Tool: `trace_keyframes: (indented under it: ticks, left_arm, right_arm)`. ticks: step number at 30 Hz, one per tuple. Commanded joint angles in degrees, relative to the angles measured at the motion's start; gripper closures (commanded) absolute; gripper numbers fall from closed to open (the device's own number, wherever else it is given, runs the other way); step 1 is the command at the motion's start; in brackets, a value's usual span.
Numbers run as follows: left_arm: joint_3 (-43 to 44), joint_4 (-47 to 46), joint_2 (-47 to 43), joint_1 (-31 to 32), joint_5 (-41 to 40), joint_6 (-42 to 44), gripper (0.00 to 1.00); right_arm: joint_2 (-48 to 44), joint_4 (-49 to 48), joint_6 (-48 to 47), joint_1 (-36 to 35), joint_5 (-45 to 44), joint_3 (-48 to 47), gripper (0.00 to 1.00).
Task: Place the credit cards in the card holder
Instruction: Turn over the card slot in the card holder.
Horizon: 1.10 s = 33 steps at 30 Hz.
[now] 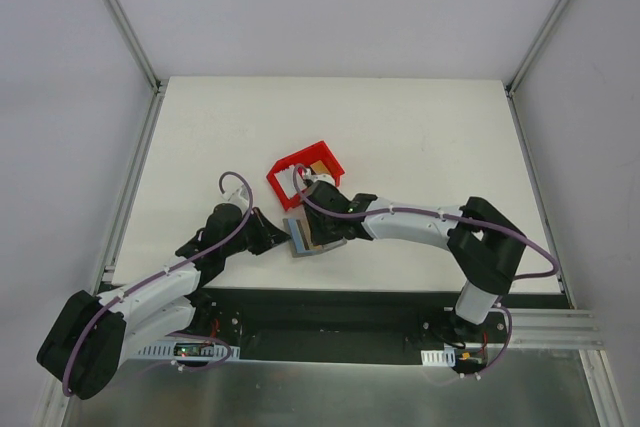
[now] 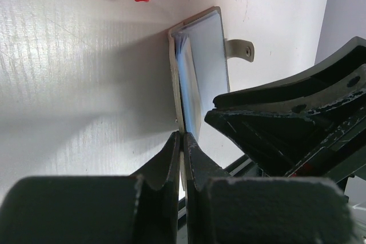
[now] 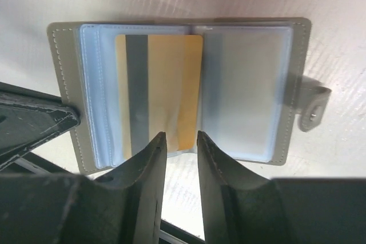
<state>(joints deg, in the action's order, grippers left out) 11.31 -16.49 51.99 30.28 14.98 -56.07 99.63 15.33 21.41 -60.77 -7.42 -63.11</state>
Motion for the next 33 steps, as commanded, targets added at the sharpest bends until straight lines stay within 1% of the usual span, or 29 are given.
trace_keyframes:
  ticks: [1, 4, 10, 14, 17, 18, 24, 28, 33]
  left_arm:
    - [2.05, 0.49, -0.66, -0.22, 0.84, 1.05, 1.0]
    - [1.96, 0.41, -0.57, -0.22, 0.75, 1.05, 1.0]
    - [1.78, 0.49, -0.57, -0.22, 0.84, 1.14, 1.0]
    - [2.05, 0.49, -0.83, -0.22, 1.01, 1.32, 1.0]
    - [2.05, 0.49, -0.75, -0.22, 0.93, 1.23, 1.0]
    - [2.05, 0.49, -0.75, -0.22, 0.93, 1.14, 1.0]
    - [1.52, 1.02, 0.04, -0.22, 0.31, 1.41, 1.0]
    - [1.17, 0.58, 1.62, -0.22, 0.05, 1.67, 1.0]
    - [1.08, -0.21, 2.68, -0.22, 0.05, 1.67, 1.0]
  right_arm:
    - [-3.92, 1.64, -1.9, 0.22, -1.55, -1.75, 0.66]
    - [-3.92, -1.26, -0.5, 0.3, 0.82, -0.7, 0.54]
    - [-1.99, -6.8, 1.97, 1.53, 6.09, 0.97, 0.47]
    - [-1.03, -8.48, 2.32, 1.8, 6.81, 0.98, 0.43]
    - [-0.67, -8.38, 3.46, 2.23, 6.63, 1.76, 0.42]
    - [-0.84, -10.13, 4.25, 3.02, 8.98, 2.81, 0.42]
    - [-0.94, -26.03, 9.0, 9.35, 21.11, 11.77, 0.37]
    - [0.91, -29.91, 9.44, 10.06, 25.07, 12.84, 0.36]
    - [3.19, -35.54, 12.51, 10.06, 29.47, 13.98, 0.37]
